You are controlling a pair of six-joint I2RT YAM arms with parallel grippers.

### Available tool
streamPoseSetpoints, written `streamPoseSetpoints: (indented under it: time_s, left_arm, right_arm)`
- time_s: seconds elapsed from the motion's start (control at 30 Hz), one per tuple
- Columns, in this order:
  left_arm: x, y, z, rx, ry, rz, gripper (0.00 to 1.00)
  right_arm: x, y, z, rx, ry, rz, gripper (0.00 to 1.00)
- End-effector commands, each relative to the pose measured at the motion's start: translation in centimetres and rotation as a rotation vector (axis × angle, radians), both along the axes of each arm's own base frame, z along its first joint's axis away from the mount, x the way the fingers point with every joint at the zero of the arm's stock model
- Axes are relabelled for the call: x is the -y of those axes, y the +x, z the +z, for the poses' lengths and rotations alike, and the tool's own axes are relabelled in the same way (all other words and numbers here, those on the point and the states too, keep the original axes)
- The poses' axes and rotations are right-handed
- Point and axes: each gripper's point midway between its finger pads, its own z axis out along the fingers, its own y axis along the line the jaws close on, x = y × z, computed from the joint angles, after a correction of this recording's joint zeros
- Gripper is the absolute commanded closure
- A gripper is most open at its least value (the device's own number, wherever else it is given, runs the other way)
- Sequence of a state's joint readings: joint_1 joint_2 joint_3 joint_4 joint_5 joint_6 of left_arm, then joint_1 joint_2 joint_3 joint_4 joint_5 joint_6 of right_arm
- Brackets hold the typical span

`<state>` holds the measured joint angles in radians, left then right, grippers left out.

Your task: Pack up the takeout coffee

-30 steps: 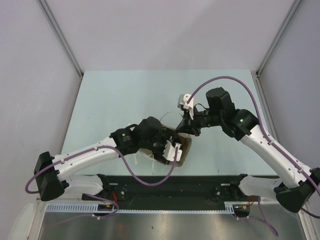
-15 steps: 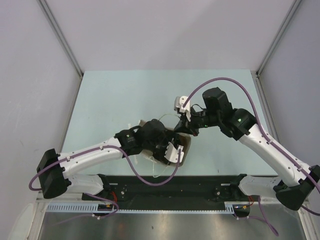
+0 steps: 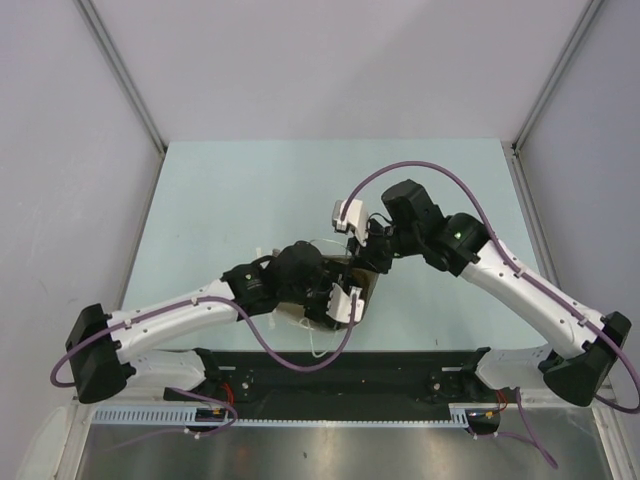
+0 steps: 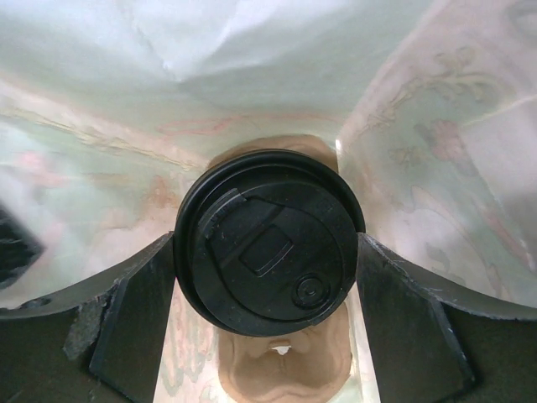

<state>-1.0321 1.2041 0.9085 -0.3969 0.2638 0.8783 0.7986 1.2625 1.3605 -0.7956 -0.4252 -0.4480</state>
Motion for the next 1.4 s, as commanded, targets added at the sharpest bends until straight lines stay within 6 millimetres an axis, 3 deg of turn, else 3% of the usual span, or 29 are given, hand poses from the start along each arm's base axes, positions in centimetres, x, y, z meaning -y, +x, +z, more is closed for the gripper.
streamPoseSetpoints:
  time_s: [0.0, 0.13, 0.27, 0.5, 0.7, 1.1, 1.37]
  left_arm:
    - [0.3, 0.8, 2.3, 0.062, -0.098, 0.037, 0.67]
    - [-0.2, 2.0, 3.7, 0.149, -0.143, 0.087, 0.67]
    - [-0.6, 2.1, 4.3, 0.184, -0.182, 0.1, 0.67]
    - [-1.4, 1.8, 2.1, 0.186, -0.157, 0.105, 0.67]
    - [-2.5, 1.9, -0.9, 0.21, -0.119, 0.118, 0.67]
    - [-1.9, 1.7, -1.6, 0.137, -0.086, 0.119, 0.67]
    - [-1.1, 2.2, -0.9, 0.102, -0.075, 0.122, 0.68]
  right_arm:
    - [-0.3, 0.8, 0.3, 0.062, -0.022, -0.008, 0.97]
    - [-0.7, 0.7, 2.5, 0.157, 0.022, 0.032, 1.0]
    - [-1.5, -0.8, 3.7, 0.245, 0.024, 0.076, 1.0]
    - [-2.0, -0.9, 3.6, 0.316, -0.014, 0.057, 1.0]
    - [-1.6, 0.6, 3.1, 0.386, -0.033, -0.008, 1.0]
    - [-2.7, -0.8, 2.4, 0.333, -0.006, 0.039, 1.0]
    - [-3.1, -1.4, 2.0, 0.276, 0.016, 0.062, 1.0]
